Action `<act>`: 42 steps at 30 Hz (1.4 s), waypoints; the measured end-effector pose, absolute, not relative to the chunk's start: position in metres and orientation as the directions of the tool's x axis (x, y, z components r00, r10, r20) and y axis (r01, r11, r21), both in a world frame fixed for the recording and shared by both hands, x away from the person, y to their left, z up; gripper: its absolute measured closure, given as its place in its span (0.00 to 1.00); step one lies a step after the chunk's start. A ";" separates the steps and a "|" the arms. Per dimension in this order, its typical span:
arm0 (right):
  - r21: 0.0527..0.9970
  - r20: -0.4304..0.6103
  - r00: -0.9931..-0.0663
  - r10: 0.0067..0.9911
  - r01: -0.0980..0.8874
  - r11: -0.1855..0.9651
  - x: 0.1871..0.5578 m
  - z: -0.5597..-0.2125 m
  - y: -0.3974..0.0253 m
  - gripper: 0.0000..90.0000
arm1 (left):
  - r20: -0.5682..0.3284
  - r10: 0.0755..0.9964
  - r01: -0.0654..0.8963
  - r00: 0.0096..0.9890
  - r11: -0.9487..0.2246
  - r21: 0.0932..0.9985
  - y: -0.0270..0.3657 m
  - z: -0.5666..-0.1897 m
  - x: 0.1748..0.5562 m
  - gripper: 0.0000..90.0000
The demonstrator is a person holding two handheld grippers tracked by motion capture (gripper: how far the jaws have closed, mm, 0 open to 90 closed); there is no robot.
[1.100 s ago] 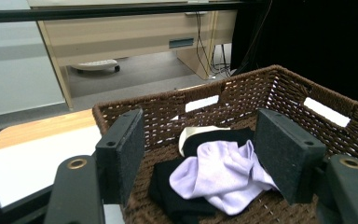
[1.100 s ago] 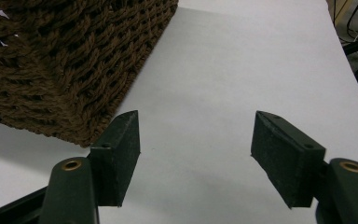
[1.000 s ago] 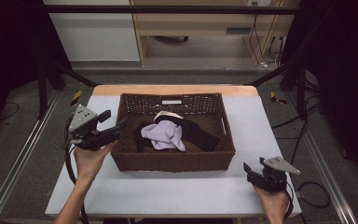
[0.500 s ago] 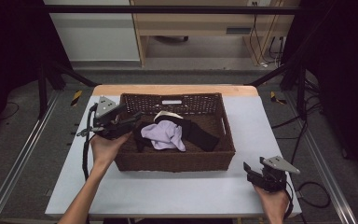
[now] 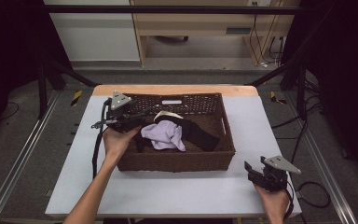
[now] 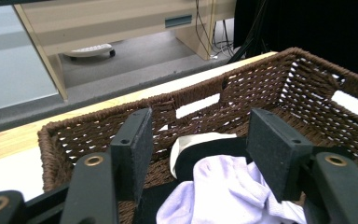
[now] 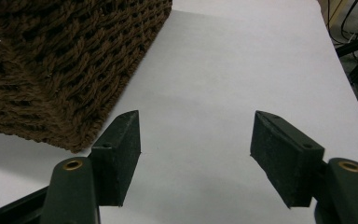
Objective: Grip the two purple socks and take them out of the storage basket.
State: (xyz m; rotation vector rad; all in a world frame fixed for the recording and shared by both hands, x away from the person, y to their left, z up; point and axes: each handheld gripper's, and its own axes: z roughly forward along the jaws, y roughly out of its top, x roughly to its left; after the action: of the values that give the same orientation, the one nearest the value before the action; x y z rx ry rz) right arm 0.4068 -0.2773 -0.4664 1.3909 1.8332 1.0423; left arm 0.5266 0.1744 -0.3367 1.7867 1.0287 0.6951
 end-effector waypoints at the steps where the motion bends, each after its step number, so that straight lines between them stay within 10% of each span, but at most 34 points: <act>1: 0.862 -0.006 -0.264 0.964 0.488 0.139 0.407 -0.466 -0.277 0.37 | 0.025 0.873 0.350 0.487 -0.222 0.910 0.174 -0.338 0.529 0.46; 42: 0.852 -0.010 -0.274 0.962 0.500 0.152 0.410 -0.468 -0.276 0.38 | 0.034 0.851 0.614 0.524 -0.405 0.677 0.150 -0.392 0.583 0.44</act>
State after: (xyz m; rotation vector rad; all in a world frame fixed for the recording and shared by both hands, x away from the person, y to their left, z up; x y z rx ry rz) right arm 0.4096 -0.2760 -0.4682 1.3912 1.8550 1.0291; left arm 0.5831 0.1501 -0.3921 2.1556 1.1861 0.5056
